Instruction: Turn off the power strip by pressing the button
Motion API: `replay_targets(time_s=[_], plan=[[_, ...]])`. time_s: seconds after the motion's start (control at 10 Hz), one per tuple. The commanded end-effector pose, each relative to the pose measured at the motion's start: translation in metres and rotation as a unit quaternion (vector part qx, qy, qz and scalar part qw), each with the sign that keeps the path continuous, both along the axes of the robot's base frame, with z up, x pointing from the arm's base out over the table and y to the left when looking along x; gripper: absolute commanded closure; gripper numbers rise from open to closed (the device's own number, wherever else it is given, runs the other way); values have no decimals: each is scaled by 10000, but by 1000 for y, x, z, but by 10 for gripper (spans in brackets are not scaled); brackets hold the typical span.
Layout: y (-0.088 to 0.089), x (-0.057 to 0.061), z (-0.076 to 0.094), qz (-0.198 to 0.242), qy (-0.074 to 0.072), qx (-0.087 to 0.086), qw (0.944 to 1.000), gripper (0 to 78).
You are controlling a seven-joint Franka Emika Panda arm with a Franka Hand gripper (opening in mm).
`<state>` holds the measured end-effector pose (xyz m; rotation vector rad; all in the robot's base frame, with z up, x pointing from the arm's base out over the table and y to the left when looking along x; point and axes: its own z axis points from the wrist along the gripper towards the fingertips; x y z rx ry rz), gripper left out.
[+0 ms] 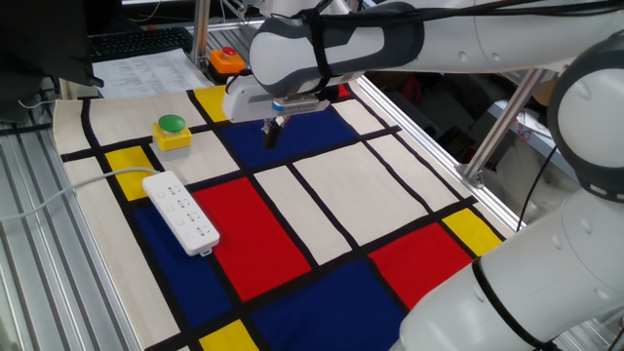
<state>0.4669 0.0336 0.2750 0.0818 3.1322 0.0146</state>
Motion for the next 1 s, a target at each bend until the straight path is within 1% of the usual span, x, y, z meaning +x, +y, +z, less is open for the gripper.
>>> replay_targets(time_s=[0.1, 0.7, 0.8, 0.9, 1.0], plan=[[2, 1, 0, -18, -131, -62, 9999, 776], [3, 1, -3, 84, -139, -68, 9998, 776], [4, 1, -5, 59, -176, -68, 9998, 776], [5, 1, -7, 127, -237, -74, 9996, 776], [6, 2, -8, 155, -237, -76, 9996, 776]])
